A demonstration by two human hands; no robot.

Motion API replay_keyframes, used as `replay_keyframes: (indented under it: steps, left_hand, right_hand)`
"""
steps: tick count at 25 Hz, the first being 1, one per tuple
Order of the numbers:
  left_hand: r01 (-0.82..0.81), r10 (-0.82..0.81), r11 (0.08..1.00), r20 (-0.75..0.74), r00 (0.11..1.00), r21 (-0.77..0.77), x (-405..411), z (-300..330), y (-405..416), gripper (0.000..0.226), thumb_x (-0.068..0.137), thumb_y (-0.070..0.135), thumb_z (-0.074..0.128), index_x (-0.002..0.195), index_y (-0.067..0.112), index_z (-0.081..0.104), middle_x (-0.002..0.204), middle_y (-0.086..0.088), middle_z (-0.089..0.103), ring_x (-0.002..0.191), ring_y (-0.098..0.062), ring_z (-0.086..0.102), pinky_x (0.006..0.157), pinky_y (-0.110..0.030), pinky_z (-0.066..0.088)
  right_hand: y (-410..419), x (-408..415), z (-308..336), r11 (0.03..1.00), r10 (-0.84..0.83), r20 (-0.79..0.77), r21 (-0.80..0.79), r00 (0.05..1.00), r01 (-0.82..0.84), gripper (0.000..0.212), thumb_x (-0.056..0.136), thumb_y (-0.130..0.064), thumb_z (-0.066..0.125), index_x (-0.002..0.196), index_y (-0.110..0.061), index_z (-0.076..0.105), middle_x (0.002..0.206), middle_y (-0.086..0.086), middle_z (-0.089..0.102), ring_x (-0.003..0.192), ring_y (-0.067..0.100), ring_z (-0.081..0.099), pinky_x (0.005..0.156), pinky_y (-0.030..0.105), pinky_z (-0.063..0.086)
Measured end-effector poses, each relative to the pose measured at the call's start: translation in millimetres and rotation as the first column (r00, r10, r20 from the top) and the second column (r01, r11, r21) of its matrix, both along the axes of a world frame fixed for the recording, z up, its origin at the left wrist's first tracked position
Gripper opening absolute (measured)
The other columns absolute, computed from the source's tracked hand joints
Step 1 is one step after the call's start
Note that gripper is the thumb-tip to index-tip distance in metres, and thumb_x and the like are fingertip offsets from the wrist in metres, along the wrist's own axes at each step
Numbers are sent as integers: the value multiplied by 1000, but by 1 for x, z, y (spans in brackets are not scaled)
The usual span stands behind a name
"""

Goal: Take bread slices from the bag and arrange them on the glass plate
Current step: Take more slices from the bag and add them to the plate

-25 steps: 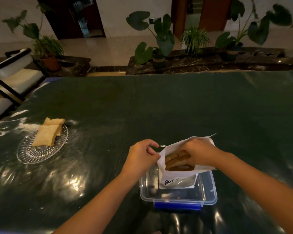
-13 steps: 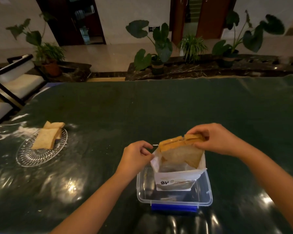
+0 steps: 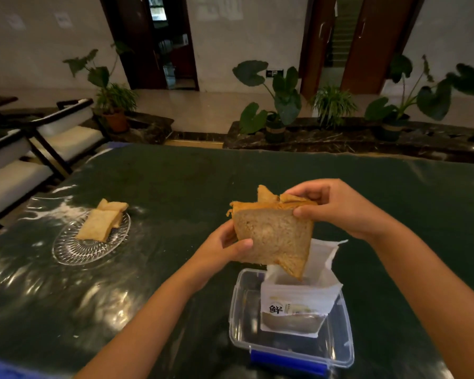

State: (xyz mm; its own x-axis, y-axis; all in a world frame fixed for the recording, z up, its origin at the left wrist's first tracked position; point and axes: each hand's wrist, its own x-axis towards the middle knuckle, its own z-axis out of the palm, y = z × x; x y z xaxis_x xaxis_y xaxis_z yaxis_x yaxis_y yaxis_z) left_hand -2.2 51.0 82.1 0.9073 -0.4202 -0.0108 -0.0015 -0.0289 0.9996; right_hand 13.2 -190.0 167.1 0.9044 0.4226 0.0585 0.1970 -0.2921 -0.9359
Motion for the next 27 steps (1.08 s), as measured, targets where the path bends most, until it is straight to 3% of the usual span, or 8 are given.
replay_keyframes:
  steps: [2,4,7,9,13,17,22,27]
  left_hand:
    - [-56,52,993,-44,998,-104,3,8,18,46,66,47,68,111,48,56,112,16,67,107,-7,62,79,-25,54]
    - [-94,80,979,-85,993,-181,5,13,40,78,57,55,75,127,36,44,121,8,61,112,-14,59,87,-36,52]
    - [-24,-19,968,-168,986,-250,2,19,79,117,42,62,81,138,27,25,131,1,50,119,-20,53,99,-46,45]
    - [5,-65,963,-212,975,-270,-2,21,114,124,38,60,85,139,25,23,135,-4,45,122,-24,50,103,-48,42]
    - [-52,-35,939,-243,969,-341,-10,19,195,90,42,40,91,119,32,45,126,-1,55,112,-20,60,82,-37,56]
    - [-162,105,927,-180,978,-339,-15,12,283,60,67,18,80,116,36,53,113,3,70,109,-22,63,72,-35,58]
    - [-335,290,887,-182,940,-319,-7,5,370,43,69,15,71,105,35,60,101,2,74,98,-24,68,66,-32,59]
    - [-377,327,909,-255,910,-178,11,-26,417,41,79,9,66,110,32,55,106,-1,69,96,-24,69,68,-40,61]
  right_hand:
    - [20,6,11,999,35,10,15,999,-35,26,78,-7,66,96,-26,70,92,-3,74,91,12,68,70,20,56]
    - [47,12,22,997,73,30,-8,997,-73,26,78,-8,67,93,-29,70,91,-5,74,91,11,68,71,19,56]
    - [95,17,40,986,155,44,-67,987,-152,27,76,-9,69,91,-32,71,88,-12,74,87,6,68,68,13,52]
    - [133,19,51,974,205,50,-106,977,-199,27,76,-11,69,94,-32,71,90,-14,73,89,5,68,69,12,51]
    - [213,24,56,971,207,55,-134,977,-198,28,77,-15,70,98,-33,69,93,-12,73,90,5,67,71,15,52]
    - [306,32,37,993,108,38,-48,993,-107,34,75,-18,71,105,-34,66,87,-12,72,87,3,67,66,16,53]
    - [400,36,-13,921,38,-203,386,978,45,49,67,-28,73,114,-25,62,98,-5,74,96,14,68,70,24,57]
    - [457,37,-92,902,-74,-381,370,922,225,49,76,-16,70,121,-17,53,115,7,65,103,22,65,82,42,57]
